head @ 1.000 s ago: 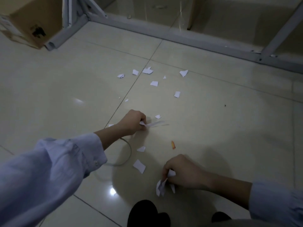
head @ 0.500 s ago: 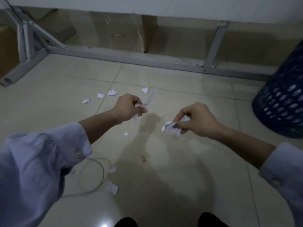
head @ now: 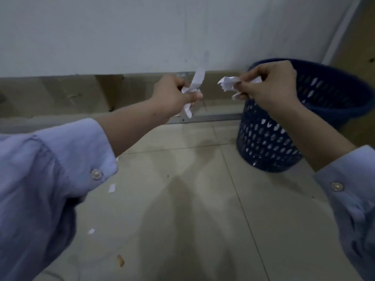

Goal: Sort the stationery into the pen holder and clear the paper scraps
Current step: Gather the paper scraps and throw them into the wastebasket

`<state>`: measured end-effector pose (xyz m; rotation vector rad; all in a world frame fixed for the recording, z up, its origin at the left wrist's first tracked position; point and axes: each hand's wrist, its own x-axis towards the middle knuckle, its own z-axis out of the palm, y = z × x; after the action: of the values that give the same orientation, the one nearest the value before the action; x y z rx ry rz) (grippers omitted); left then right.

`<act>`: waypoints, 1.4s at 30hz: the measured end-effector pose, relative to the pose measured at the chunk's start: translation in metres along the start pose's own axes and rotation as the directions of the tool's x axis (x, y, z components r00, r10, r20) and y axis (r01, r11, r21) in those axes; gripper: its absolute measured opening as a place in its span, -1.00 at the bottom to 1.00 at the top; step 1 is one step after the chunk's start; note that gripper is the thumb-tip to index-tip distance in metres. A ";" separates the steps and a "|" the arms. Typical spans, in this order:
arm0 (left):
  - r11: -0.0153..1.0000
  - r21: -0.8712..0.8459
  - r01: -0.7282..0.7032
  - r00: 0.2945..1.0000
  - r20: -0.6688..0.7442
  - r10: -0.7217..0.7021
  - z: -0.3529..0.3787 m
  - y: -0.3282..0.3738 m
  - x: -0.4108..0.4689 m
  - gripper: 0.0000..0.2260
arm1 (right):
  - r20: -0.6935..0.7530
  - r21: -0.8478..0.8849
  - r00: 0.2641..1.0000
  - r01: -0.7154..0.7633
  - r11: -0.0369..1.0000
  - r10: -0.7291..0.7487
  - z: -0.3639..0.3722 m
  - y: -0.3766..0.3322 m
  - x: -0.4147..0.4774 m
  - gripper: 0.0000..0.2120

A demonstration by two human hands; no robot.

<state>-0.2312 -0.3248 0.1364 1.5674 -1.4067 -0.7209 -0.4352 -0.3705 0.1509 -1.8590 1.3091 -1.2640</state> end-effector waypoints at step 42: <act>0.958 0.031 -0.286 0.896 0.363 0.256 0.206 0.096 0.098 -0.70 | -0.297 -0.335 0.940 -0.266 0.904 0.166 -0.115 0.103 0.037 -0.63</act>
<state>-0.4356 -0.4642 0.1437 1.3043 -1.9019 -0.8095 -0.5786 -0.4340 0.1288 -1.7571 1.9597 -1.2370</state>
